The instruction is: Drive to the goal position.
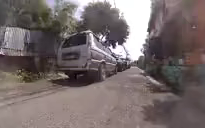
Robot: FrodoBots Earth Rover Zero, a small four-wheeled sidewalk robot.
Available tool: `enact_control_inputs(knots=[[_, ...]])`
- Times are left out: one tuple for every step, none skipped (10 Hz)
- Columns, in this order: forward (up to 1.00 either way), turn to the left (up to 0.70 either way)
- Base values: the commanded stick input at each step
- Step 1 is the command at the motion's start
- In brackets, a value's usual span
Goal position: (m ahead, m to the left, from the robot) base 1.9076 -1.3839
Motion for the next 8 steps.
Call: enact_control_inputs(knots=[[0.0,-0.45],[0.0,-0.45],[0.0,-0.42],[0.0,0.0],[0.0,0.0],[0.0,0.0],[0.0,0.0],[0.0,0.21]])
